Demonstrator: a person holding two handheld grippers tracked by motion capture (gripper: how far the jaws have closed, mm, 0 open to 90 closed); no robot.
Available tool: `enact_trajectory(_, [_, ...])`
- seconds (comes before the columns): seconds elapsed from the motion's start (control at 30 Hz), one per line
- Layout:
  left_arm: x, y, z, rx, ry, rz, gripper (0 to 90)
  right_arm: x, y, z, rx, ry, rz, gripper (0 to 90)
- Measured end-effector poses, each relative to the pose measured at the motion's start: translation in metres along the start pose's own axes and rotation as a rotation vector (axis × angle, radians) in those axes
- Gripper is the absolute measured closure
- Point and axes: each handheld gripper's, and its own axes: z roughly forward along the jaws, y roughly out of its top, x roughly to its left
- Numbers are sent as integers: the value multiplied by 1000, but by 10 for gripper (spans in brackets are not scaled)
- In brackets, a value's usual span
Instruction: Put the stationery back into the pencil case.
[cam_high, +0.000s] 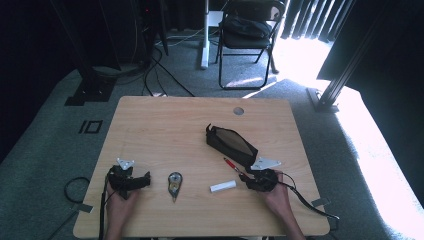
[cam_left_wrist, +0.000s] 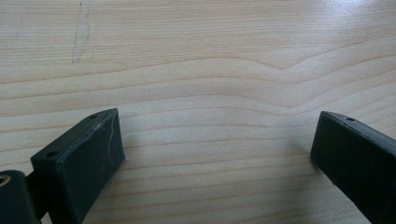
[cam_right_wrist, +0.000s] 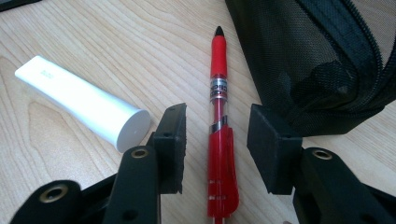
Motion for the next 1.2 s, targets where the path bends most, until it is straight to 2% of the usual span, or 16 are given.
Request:
enact_trajectory(0.27, [0,0,0,0,0,0,26,4,4,4,26,-19,-29,626])
enact_trajectory(0.43, [0,0,0,0,0,0,26,6,1,5,61,-35,-46,651])
enact_trajectory(0.7, [0,0,0,0,0,0,26,2,-2,5,84,-24,-18,704])
enact_trajectory(0.8, [0,0,0,0,0,0,26,-1,-2,4,87,-2,2,747])
enact_trajectory(1.2, [0,0,0,0,0,0,26,-1,-2,3,93,6,-25,765])
